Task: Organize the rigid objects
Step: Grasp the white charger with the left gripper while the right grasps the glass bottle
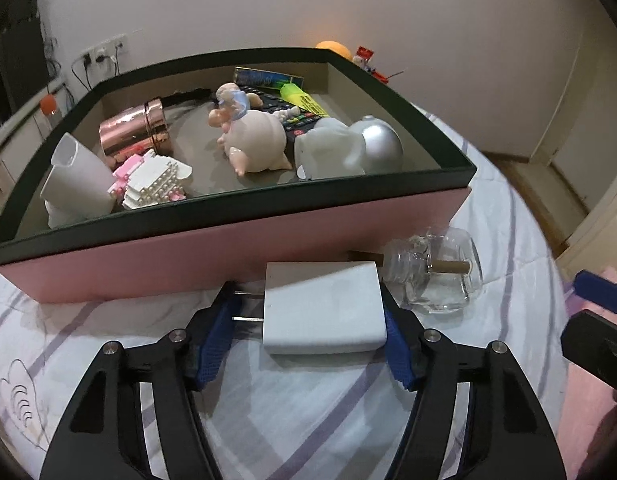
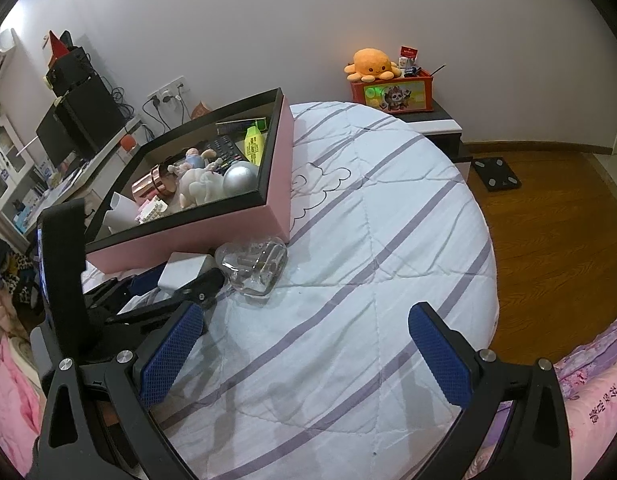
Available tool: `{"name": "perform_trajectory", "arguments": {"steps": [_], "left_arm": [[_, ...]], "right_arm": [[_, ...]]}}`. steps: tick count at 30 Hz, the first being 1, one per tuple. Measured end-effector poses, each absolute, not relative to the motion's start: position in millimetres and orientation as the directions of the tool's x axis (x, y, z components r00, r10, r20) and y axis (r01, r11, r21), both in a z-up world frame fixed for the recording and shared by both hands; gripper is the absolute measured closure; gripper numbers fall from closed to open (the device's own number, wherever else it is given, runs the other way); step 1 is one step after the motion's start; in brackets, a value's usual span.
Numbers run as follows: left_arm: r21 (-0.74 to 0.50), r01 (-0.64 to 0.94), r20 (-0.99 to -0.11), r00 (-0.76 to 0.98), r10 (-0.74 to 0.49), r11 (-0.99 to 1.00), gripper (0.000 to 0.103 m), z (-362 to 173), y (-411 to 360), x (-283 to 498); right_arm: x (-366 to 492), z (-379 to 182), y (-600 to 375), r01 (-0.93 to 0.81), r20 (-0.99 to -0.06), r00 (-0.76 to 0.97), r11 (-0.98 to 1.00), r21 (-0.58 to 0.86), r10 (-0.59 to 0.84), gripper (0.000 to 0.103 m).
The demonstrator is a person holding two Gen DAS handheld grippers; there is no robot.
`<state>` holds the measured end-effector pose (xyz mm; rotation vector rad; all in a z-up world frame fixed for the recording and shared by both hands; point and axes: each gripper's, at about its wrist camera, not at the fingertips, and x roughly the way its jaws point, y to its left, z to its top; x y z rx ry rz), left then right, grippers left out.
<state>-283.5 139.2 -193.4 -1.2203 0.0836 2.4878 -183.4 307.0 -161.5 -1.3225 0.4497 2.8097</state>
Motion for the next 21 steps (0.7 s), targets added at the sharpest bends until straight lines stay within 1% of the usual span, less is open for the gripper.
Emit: {"name": "perform_trajectory", "arguments": {"steps": [5,14,18,21], "left_arm": [[-0.141,-0.336,-0.761,-0.564,0.319,-0.931,0.037,-192,130,-279],[-0.125,-0.299,-0.748,-0.598,0.288,-0.946,0.036,-179,99,-255],[-0.109,-0.266,-0.742,-0.619,0.256,-0.958,0.037,-175,77,-255],[-0.11,-0.237,-0.741,-0.628,0.238,-0.965,0.036,-175,62,-256]], "right_arm": [[-185,-161,304,-0.12,-0.758,-0.642,-0.962,0.245,-0.113,0.0],[-203,-162,287,-0.101,-0.768,-0.633,-0.973,0.209,-0.099,0.0],[-219,-168,269,-0.077,-0.777,-0.622,-0.98,0.184,-0.097,0.0],[-234,-177,259,-0.088,-0.79,-0.61,-0.984,0.154,-0.069,0.0]]}}
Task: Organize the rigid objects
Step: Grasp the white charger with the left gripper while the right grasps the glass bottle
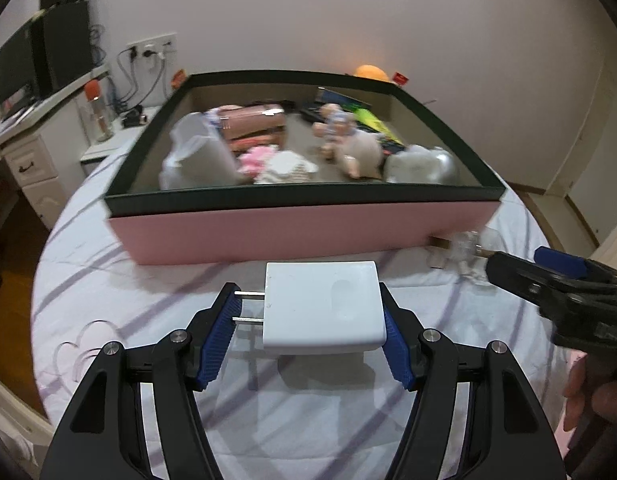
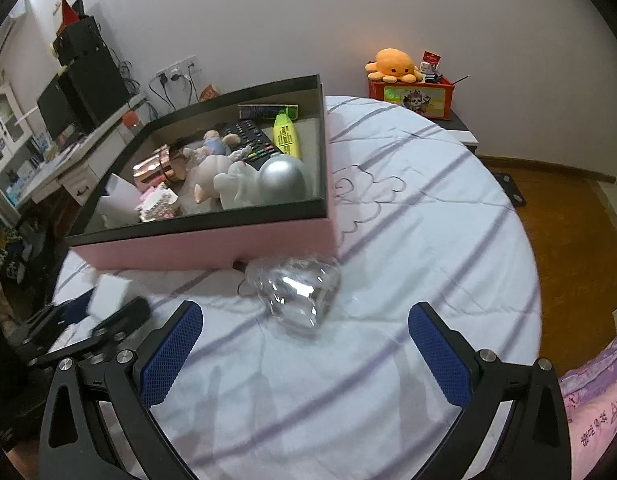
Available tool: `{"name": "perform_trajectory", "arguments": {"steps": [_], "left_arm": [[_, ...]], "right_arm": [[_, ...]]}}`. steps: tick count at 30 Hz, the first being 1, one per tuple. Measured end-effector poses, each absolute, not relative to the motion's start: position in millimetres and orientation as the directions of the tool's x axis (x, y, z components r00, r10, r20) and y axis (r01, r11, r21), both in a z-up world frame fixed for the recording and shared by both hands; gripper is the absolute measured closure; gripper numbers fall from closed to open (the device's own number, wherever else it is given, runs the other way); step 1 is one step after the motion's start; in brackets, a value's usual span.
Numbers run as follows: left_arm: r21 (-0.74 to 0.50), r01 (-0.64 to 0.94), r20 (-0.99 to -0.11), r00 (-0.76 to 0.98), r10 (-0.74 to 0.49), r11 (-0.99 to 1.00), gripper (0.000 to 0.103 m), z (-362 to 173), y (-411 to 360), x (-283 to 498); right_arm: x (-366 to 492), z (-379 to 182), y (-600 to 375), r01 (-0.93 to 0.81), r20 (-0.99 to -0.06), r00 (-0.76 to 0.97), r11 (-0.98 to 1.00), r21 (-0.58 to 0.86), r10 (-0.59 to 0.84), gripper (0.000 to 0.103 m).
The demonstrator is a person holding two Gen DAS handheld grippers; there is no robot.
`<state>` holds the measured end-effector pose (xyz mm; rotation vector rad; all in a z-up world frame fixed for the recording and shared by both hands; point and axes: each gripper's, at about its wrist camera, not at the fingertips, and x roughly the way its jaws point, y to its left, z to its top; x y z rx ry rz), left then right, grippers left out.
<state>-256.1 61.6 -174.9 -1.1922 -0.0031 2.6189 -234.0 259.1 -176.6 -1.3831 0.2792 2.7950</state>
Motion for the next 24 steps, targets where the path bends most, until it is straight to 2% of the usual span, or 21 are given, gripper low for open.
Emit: {"name": "perform_trajectory", "arguments": {"steps": [10,13,15,24], "left_arm": [[-0.123,-0.209,-0.742,-0.63,0.23,-0.97,0.036,-182,38,-265],[-0.132,-0.211,-0.745,-0.623,0.238,-0.969,0.036,-186,37,-266],[-0.139,-0.211,-0.745,-0.621,0.242,-0.968,0.036,-188,38,-267],[-0.15,-0.216,-0.733,-0.631,0.255,-0.965,0.036,-182,36,-263]], "right_arm": [[-267,-204,249,-0.14,-0.815,-0.578,-0.988,0.065,0.029,0.002],[-269,-204,244,-0.129,-0.812,-0.58,-0.991,0.021,0.058,0.011],[-265,-203,242,-0.104,-0.806,-0.59,-0.994,0.029,0.038,0.025],[-252,-195,242,-0.07,-0.8,-0.6,-0.995,0.07,-0.014,0.026]]}}
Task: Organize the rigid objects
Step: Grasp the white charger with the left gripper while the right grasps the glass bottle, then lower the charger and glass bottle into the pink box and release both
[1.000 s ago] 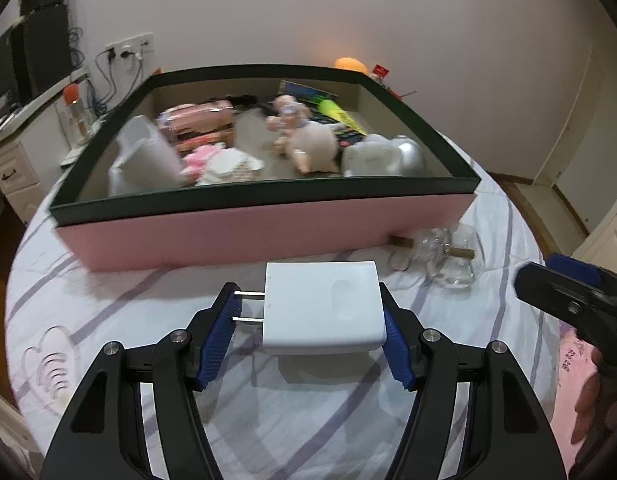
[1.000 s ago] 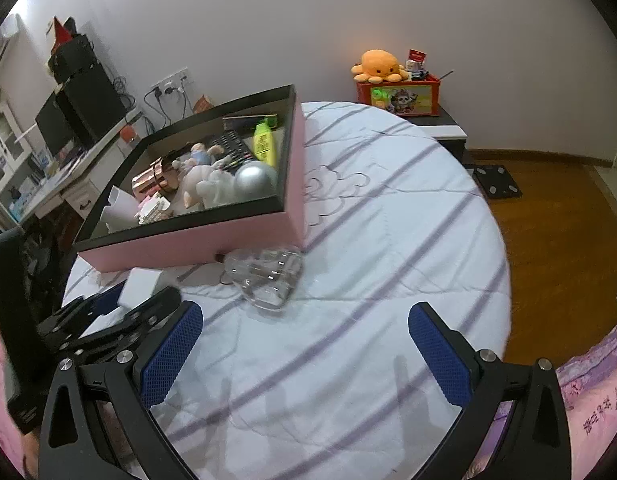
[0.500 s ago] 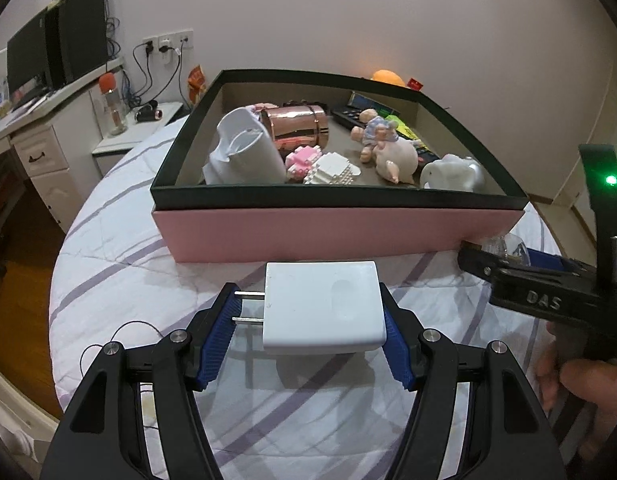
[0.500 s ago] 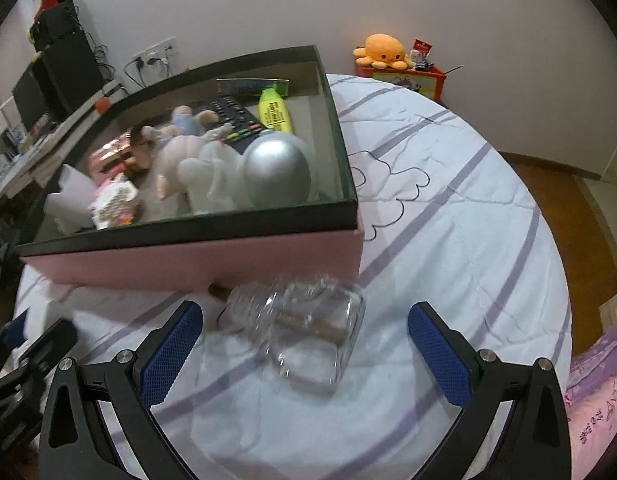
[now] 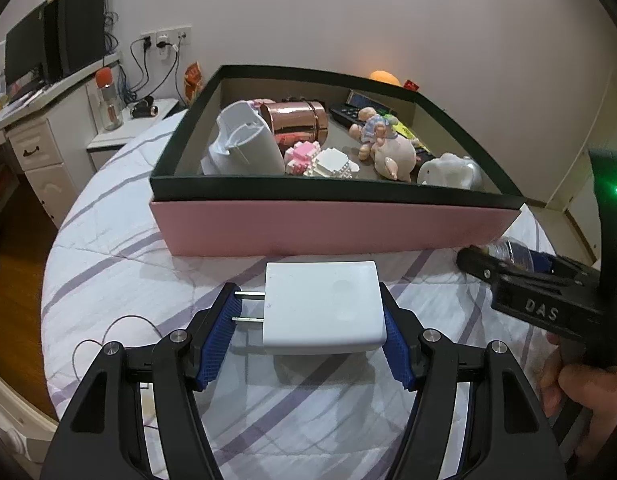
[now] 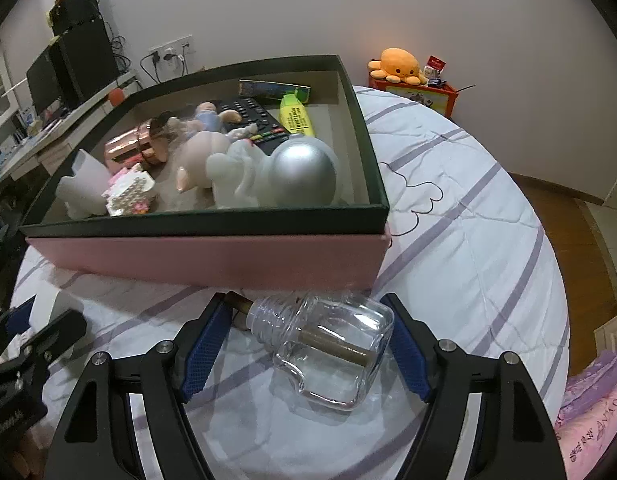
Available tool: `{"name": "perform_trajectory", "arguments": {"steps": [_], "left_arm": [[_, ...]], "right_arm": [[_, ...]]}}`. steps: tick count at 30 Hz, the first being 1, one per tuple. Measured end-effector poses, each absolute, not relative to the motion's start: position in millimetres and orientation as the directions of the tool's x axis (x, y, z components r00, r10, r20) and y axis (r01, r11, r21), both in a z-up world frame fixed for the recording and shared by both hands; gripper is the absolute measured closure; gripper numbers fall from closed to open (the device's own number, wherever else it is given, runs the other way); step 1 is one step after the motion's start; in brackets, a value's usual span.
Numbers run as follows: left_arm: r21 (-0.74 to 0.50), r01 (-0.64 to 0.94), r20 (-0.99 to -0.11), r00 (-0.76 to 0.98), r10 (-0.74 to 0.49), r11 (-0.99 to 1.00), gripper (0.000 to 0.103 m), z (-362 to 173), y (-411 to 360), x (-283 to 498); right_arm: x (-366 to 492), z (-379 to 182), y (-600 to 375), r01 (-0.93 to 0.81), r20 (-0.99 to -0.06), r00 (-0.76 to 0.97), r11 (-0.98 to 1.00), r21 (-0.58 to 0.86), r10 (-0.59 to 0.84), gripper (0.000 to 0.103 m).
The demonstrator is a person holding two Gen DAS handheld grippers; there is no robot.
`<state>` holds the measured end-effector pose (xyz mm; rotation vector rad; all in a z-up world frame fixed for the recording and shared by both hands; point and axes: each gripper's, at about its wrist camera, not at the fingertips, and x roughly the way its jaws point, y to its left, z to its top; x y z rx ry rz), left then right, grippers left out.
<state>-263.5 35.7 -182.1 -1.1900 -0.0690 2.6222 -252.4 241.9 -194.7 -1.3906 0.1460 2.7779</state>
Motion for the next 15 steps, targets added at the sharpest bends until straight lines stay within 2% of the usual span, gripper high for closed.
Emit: {"name": "perform_trajectory", "arguments": {"steps": [7,15], "left_arm": [[-0.148,-0.217,-0.71,-0.656,0.256,-0.965,0.036,-162,25,-259],[-0.133,-0.238,-0.643,-0.718,0.266,-0.962,0.036,-113,20,-269]], "right_arm": [[-234,-172,237,-0.041,-0.781,-0.622,-0.993,0.111,-0.062,0.026],[-234,-117,233,0.02,-0.705,-0.701,-0.991,0.132,-0.108,0.026]]}}
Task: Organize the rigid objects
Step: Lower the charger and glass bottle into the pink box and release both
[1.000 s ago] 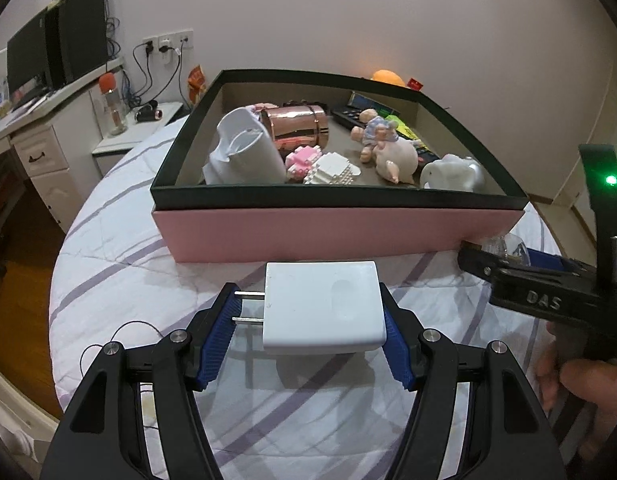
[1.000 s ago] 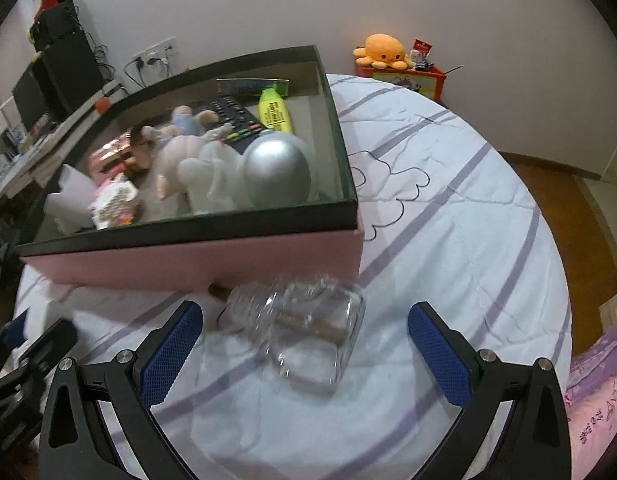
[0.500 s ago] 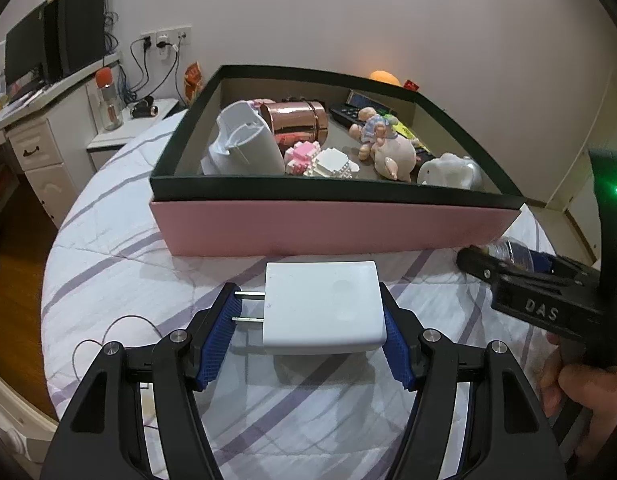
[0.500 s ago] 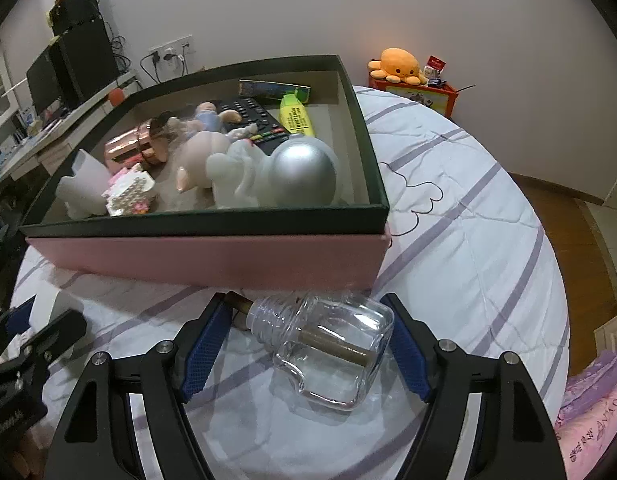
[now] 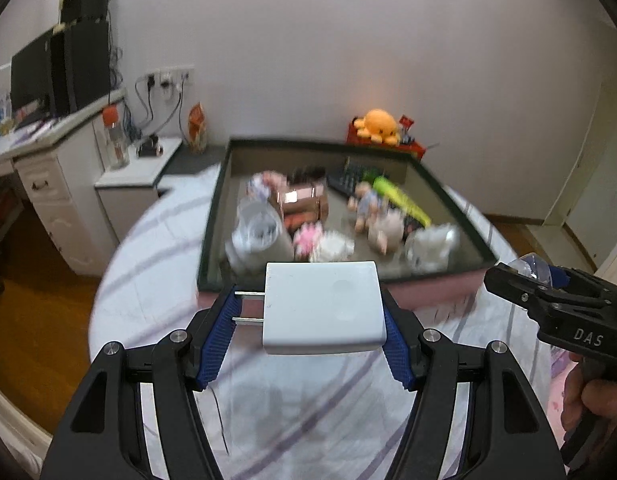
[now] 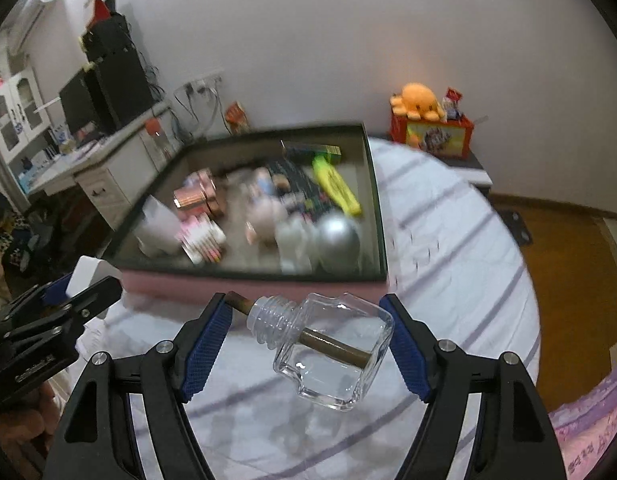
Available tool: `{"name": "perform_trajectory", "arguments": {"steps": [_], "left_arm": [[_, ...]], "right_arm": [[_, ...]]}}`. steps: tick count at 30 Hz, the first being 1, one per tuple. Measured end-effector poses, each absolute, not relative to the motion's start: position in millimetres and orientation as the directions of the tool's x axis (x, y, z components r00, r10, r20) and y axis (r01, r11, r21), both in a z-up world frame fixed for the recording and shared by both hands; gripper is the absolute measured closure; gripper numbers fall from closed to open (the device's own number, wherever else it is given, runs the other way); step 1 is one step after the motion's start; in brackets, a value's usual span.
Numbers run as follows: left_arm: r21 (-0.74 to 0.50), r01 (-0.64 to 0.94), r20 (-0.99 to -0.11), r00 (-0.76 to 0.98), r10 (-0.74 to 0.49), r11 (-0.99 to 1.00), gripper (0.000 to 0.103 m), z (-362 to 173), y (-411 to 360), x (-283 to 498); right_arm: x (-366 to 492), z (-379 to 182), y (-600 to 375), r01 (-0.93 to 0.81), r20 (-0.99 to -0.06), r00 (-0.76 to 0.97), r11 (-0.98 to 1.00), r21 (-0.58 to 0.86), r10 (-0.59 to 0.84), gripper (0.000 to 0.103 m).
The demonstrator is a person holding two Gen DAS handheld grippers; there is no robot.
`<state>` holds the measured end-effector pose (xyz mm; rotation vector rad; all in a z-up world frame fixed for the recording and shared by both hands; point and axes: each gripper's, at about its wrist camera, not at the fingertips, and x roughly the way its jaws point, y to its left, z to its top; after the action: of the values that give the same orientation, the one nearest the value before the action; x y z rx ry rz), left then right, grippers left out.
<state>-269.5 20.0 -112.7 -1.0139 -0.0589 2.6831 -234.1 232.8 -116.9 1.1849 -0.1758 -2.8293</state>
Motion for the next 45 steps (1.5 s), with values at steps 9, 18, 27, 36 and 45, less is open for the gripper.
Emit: {"name": "perform_trajectory", "arguments": {"steps": [9,18,27,36,45], "left_arm": [[-0.141,-0.263,-0.601,-0.743,0.294,-0.954,0.036,-78,41,-322],[-0.164,-0.273,-0.661,-0.683,0.311,-0.948,0.036,-114,70,-360],[-0.134,-0.287,-0.698,-0.652,0.296,-0.948,0.036,-139,83,-364],[-0.089,-0.28,-0.717,-0.648,0.257,-0.956,0.031,-149,88,-361],[-0.077,-0.274,-0.649,-0.716,0.257,-0.959,0.002,-122,80,-340]], "right_arm": [[-288,-77,232,0.057,-0.661,-0.744,-0.995,0.082,-0.097,0.026],[-341,-109,239,0.058,-0.718,-0.689,-0.995,0.08,-0.098,0.026],[-360,-137,238,0.082,-0.756,-0.643,-0.993,0.087,-0.12,0.026],[-366,-149,235,0.099,-0.779,-0.616,-0.993,0.069,-0.115,0.024],[-347,-137,247,0.049,-0.754,-0.642,-0.989,0.139,-0.138,0.015]]}}
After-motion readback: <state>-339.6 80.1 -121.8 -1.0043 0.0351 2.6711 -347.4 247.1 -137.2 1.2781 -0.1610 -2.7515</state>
